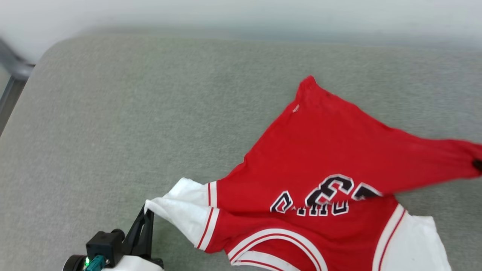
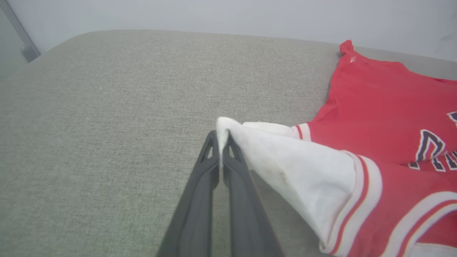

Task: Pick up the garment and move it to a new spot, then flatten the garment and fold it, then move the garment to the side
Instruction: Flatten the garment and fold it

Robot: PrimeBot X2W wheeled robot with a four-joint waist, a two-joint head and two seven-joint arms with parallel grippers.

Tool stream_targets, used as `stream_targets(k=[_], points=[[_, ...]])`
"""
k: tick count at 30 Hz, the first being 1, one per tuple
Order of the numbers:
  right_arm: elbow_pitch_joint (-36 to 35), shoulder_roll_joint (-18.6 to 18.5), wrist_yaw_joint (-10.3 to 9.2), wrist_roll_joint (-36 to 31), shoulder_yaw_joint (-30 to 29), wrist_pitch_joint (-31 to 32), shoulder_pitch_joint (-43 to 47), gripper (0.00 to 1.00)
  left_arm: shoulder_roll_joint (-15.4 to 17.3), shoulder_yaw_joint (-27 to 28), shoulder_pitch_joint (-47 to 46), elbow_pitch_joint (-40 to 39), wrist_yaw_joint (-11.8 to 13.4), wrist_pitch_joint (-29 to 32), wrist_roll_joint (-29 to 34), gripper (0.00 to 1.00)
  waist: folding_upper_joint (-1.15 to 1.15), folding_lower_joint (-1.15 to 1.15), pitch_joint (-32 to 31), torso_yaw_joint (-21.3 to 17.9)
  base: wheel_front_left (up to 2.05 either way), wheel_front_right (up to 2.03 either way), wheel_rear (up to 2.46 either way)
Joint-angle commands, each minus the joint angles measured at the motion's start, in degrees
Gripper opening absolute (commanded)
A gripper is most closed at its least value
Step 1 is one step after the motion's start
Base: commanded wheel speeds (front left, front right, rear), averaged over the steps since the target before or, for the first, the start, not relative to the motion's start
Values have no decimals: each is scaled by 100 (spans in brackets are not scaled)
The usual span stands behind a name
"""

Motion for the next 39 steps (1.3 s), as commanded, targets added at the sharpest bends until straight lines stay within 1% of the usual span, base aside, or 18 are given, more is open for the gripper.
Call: stream_targets(k=[1, 7, 11, 14, 17, 18, 19, 20, 21, 22, 23, 24, 28, 29, 30, 33, 36, 39], points=[[-70, -21, -5, 38, -227, -129, 382, 0, 55, 43, 100, -23, 36, 14, -33, 0, 0, 1, -203, -216, 0, 0, 0], [-283, 261, -5, 96, -942, -399, 1838, 0, 115, 64, 272, -20, 68, 20, -81, 0, 0, 1, -368, -373, 0, 0, 0], [-379, 609, -5, 52, -1335, -403, 2733, 0, 143, 78, 332, -17, 81, 19, -104, 0, 0, 1, -405, -412, 0, 0, 0], [-332, 917, -5, -77, -1443, -281, 3203, 0, 142, 80, 346, -13, 96, 7, -121, 0, 0, 1, -379, -453, 0, 0, 0], [-133, 1275, -5, -150, -1546, -181, 3425, 0, 134, 49, 285, 14, 76, 2, -113, 0, 0, 1, -350, -446, 0, 0, 0], [-133, 1275, -5, -150, -1546, -181, 3425, 0, 134, 49, 285, 14, 76, 2, -113, 0, 0, 1, -350, -446, 0, 0, 0], [-5, 1445, -5, -264, -1510, -86, 3515, 0, 132, 27, 236, 32, 45, 5, -111, 0, 0, 1, -328, -433, 0, 0, 0], [-5, 1445, -5, -264, -1510, -86, 3515, 0, 132, 27, 236, 32, 45, 5, -111, 0, 0, 1, -328, -433, 0, 0, 0], [25, 1574, -5, -325, -1529, -88, 3511, 0, 144, 15, 205, 58, 23, 7, -102, 0, 0, 1, -314, -417, 0, 0, 0], [1, 1599, -5, -363, -1586, -143, 3447, 0, 151, 8, 193, 72, 17, 7, -96, 0, 0, 1, -312, -414, 0, 0, 0], [-45, 1583, -7, -424, -1658, -197, 3370, 49, 154, 5, 177, 84, 25, 6, -93, 0, 0, 1, -313, -410, 0, 0, 0], [-96, 1552, -8, -478, -1728, -254, 3289, 100, 156, 0, 164, 88, 23, 6, -92, 0, 0, 1, -317, -407, 0, 0, 0], [-376, 1469, -5, -546, -1935, -389, 3070, 100, 146, -38, 123, 92, 29, 7, -67, 0, 0, 1, -330, -376, 0, 0, 0], [-625, 1409, -5, -549, -2080, -468, 2915, 100, 135, -70, 105, 75, 33, 13, -47, 0, 0, 1, -320, -348, 0, 0, 0], [-625, 1409, -5, -549, -2080, -468, 2915, 100, 135, -70, 105, 75, 33, 13, -47, 0, 0, 1, -320, -348, 0, 0, 0], [-1021, 1294, -5, -619, -2233, -522, 2537, 100, 126, -110, 41, 33, 34, 19, -18, 0, 0, 1, -270, -284, 0, 0, 0], [-1367, 1159, -5, -708, -2209, -395, 2026, 100, 119, -153, -47, -15, 25, 34, 28, 0, 0, 1, -185, -204, 0, 0, 0], [-1525, 1037, -5, -822, -1945, -172, 1465, 100, 95, -200, -171, -59, 17, 42, 66, 0, 0, 1, -70, -109, 0, 0, 0]])
